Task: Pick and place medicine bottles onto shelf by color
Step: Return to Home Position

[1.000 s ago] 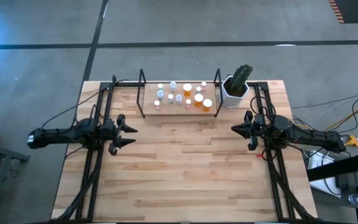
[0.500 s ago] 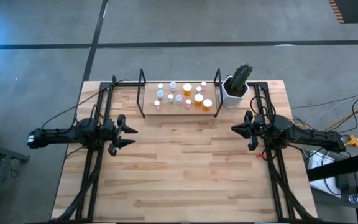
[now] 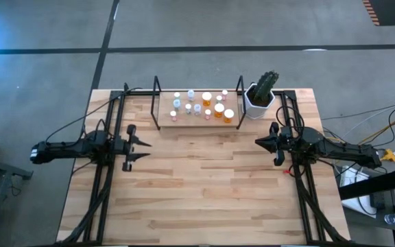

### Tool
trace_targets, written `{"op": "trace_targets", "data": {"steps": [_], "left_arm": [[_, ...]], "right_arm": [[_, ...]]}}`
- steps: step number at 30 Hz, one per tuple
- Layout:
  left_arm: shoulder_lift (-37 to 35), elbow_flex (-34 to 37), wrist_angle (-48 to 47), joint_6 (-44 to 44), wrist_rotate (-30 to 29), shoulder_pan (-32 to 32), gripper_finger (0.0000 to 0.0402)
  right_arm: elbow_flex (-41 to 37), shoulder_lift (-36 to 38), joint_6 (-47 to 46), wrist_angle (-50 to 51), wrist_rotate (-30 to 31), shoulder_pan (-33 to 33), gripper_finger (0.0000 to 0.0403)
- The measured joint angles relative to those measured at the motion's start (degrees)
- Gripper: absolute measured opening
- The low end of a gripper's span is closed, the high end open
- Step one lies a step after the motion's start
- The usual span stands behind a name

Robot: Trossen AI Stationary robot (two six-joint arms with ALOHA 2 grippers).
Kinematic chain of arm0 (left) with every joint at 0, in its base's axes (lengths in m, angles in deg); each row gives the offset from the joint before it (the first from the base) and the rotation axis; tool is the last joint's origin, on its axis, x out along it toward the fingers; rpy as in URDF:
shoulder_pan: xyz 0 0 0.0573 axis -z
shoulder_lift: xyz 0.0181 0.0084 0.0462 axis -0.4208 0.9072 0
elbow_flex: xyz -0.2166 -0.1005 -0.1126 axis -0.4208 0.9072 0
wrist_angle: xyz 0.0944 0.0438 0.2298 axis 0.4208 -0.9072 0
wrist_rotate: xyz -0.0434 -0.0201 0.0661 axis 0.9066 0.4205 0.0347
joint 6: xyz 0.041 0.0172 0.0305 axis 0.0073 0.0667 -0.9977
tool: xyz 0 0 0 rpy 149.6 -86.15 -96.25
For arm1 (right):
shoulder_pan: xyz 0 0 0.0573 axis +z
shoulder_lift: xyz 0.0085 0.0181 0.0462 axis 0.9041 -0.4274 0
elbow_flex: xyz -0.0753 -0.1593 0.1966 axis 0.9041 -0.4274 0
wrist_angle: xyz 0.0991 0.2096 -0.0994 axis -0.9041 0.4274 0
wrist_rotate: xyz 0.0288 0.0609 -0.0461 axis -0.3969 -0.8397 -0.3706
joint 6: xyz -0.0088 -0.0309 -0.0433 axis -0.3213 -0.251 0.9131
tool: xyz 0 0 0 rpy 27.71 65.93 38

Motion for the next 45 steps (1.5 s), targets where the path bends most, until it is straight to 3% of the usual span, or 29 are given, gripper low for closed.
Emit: {"op": "trace_targets", "data": {"steps": [7, 45], "left_arm": [[0.0, 0.0, -0.5, -0.1, -2.2, 0.0, 0.001], [0.6, 0.0, 0.9, -0.1, -3.1, 0.0, 0.0]], "right_arm": [[0.0, 0.0, 0.0, 0.0, 0.0, 0.0, 0.0013], [0.0, 0.0, 0.0, 0.0, 0.0, 0.0, 0.0013]]}}
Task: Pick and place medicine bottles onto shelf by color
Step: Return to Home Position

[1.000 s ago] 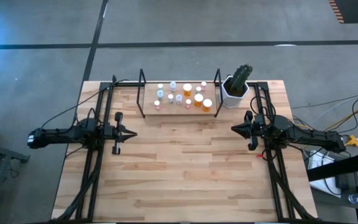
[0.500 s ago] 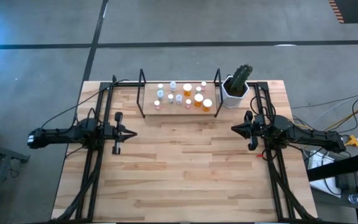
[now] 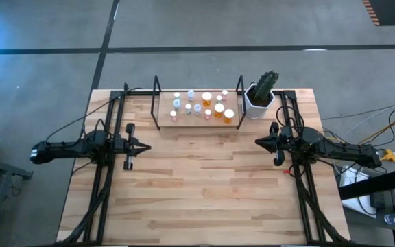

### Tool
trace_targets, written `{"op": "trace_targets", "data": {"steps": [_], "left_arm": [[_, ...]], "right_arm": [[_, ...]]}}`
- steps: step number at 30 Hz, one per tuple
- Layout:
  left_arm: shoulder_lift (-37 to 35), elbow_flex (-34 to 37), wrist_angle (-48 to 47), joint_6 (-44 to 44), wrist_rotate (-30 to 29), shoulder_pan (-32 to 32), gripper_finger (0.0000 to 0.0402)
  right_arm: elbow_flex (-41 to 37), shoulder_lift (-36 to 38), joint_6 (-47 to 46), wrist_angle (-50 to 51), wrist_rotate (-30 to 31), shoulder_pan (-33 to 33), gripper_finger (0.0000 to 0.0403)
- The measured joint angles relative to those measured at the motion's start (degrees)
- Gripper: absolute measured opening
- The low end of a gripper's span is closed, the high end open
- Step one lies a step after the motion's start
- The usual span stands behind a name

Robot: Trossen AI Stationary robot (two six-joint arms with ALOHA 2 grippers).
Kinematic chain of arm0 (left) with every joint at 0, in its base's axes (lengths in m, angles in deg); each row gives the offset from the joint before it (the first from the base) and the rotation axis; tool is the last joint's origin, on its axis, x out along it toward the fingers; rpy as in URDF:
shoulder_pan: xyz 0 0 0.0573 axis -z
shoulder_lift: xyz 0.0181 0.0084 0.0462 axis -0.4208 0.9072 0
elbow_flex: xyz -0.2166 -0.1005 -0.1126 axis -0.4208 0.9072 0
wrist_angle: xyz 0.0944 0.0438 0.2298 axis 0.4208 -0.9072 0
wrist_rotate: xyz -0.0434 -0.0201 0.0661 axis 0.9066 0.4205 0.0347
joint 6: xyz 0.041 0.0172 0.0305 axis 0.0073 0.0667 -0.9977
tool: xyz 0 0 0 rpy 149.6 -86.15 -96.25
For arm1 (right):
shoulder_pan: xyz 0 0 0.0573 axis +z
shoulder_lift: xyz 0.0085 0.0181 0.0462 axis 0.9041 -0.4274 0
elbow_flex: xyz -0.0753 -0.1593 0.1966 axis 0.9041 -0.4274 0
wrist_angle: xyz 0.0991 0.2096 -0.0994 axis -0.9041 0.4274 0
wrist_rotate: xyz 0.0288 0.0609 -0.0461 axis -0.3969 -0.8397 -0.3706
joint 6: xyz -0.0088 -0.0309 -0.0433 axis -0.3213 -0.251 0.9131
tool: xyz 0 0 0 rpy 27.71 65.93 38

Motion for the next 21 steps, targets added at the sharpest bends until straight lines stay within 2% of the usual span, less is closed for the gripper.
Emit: {"op": "trace_targets", "data": {"steps": [21], "left_arm": [[2.1, 0.0, 0.6, 0.0, 0.0, 0.0, 0.0]], "right_arm": [[0.0, 0.0, 0.0, 0.0, 0.0, 0.0, 0.0013]]}}
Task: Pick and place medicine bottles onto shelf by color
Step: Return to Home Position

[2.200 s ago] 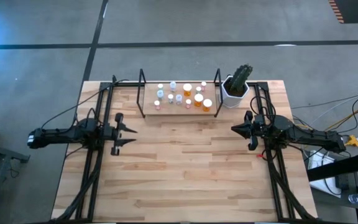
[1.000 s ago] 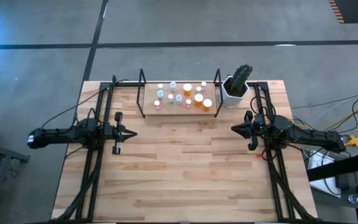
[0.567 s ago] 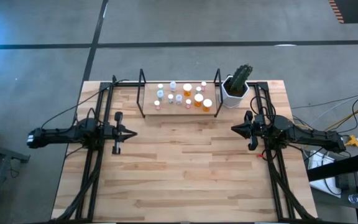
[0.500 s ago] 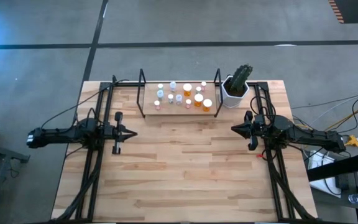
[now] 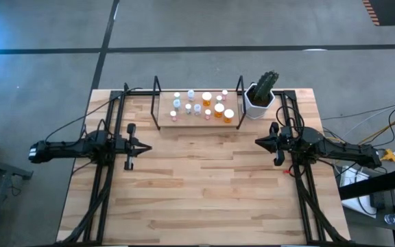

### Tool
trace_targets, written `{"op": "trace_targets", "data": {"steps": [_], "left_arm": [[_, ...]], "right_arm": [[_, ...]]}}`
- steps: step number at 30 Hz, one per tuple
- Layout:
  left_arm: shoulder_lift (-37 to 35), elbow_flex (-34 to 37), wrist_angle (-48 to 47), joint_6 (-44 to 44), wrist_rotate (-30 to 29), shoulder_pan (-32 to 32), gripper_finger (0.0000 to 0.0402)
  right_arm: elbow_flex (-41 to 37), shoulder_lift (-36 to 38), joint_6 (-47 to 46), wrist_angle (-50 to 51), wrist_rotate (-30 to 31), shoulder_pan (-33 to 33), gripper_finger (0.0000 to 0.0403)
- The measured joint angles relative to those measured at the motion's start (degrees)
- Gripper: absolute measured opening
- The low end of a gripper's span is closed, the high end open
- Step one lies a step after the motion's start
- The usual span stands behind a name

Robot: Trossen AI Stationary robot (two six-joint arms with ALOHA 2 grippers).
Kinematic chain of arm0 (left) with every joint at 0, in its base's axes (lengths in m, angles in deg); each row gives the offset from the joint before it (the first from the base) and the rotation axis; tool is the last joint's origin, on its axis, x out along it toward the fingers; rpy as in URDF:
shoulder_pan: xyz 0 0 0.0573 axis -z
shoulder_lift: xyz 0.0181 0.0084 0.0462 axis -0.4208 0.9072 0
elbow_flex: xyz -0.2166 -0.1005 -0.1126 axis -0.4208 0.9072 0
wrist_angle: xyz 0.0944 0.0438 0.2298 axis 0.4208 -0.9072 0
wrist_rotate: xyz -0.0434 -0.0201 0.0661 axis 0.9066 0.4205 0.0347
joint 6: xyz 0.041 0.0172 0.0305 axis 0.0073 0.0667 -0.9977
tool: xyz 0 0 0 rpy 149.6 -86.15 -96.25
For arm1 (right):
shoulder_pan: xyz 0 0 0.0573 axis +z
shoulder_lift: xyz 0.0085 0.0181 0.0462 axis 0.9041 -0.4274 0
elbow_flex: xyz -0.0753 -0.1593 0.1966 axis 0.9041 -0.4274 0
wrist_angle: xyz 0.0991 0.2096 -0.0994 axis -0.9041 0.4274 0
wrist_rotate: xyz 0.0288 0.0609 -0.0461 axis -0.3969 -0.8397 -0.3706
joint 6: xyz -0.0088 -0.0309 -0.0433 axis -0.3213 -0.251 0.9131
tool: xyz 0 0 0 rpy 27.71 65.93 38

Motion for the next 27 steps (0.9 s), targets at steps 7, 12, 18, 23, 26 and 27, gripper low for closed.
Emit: {"op": "trace_targets", "data": {"steps": [7, 12, 18, 23, 26, 27], "left_arm": [[0.0, 0.0, 0.1, 0.0, 0.0, 0.0, 0.0], [0.3, 0.0, 0.1, 0.0, -0.1, 0.0, 0.0], [0.4, 0.0, 0.4, 0.0, -0.1, 0.0, 0.0], [0.5, 0.0, 0.5, 0.0, -0.1, 0.0, 0.0], [0.5, 0.0, 0.5, 0.0, -0.1, 0.0, 0.0], [0.5, 0.0, 0.4, 0.0, -0.1, 0.0, 0.0]], "right_arm": [[0.0, 0.2, -0.6, -0.2, 0.0, 0.0, 0.0013], [0.0, 2.7, -3.4, 0.0, -0.1, 1.8, 0.0013], [0.0, 2.7, 6.9, 0.5, 0.2, 4.9, 0.0013], [0.0, 2.7, 17.4, 0.6, 0.2, 8.9, 0.0013], [0.0, 2.7, 17.7, 0.6, 0.4, 11.2, 0.0013], [0.0, 2.7, 18.1, 0.6, 0.5, 11.9, 0.0013]]}}
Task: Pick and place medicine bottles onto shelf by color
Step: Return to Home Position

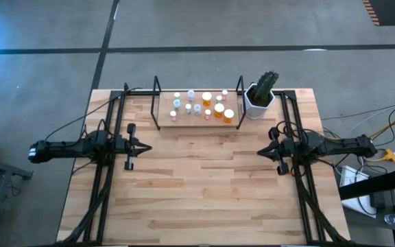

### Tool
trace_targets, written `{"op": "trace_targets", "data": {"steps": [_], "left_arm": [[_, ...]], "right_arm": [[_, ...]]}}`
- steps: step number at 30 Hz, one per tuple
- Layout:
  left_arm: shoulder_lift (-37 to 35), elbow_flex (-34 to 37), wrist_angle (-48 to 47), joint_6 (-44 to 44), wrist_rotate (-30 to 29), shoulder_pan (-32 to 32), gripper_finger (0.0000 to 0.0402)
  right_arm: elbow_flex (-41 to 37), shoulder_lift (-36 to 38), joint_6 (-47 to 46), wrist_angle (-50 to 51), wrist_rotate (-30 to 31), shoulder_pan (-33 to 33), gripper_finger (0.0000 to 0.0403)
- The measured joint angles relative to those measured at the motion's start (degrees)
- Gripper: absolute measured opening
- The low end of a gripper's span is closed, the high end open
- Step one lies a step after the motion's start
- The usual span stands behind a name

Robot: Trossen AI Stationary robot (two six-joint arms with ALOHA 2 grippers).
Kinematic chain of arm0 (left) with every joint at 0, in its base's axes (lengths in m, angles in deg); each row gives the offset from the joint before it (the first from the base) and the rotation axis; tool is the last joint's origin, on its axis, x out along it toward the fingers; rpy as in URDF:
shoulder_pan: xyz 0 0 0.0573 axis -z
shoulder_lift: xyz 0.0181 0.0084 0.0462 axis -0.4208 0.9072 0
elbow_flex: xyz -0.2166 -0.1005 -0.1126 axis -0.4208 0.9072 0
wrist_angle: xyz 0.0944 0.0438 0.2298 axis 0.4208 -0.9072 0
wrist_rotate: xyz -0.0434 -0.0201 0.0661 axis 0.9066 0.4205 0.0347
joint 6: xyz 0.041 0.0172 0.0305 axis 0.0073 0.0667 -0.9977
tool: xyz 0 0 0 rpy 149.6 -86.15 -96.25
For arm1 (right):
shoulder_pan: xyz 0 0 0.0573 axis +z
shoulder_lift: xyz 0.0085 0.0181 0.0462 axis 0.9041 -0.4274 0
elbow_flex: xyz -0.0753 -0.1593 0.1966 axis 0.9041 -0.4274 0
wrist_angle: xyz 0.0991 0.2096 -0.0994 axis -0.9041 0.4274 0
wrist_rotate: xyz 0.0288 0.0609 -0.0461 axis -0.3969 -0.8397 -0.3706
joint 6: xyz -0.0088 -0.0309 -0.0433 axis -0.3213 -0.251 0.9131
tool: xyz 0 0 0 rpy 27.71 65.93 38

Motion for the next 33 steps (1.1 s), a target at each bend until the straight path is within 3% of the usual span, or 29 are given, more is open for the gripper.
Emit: {"op": "trace_targets", "data": {"steps": [6, 12, 17, 27, 33], "left_arm": [[0.0, 0.0, 0.0, 0.0, 0.0, 0.0, 0.0], [0.0, 0.0, -0.1, 0.0, 0.0, 0.0, 0.0], [0.0, 0.0, -0.1, 0.0, 0.0, 0.0, 0.0], [0.0, 0.0, -0.1, 0.0, 0.1, 0.0, 0.0], [0.4, 0.0, -0.1, 0.0, 0.1, 0.0, 0.0]], "right_arm": [[-0.1, 0.0, 0.4, -0.4, 0.0, 1.8, 0.0013], [-0.1, 0.0, -6.4, -15.7, 0.9, 1.9, 0.0013], [-0.1, 0.0, -10.8, -20.0, 0.9, 1.9, 0.0013], [-0.1, 0.0, -10.5, -18.9, 1.0, 1.9, 0.0013], [-0.1, 0.0, -5.0, -8.3, 1.0, 2.2, 0.0013]]}}
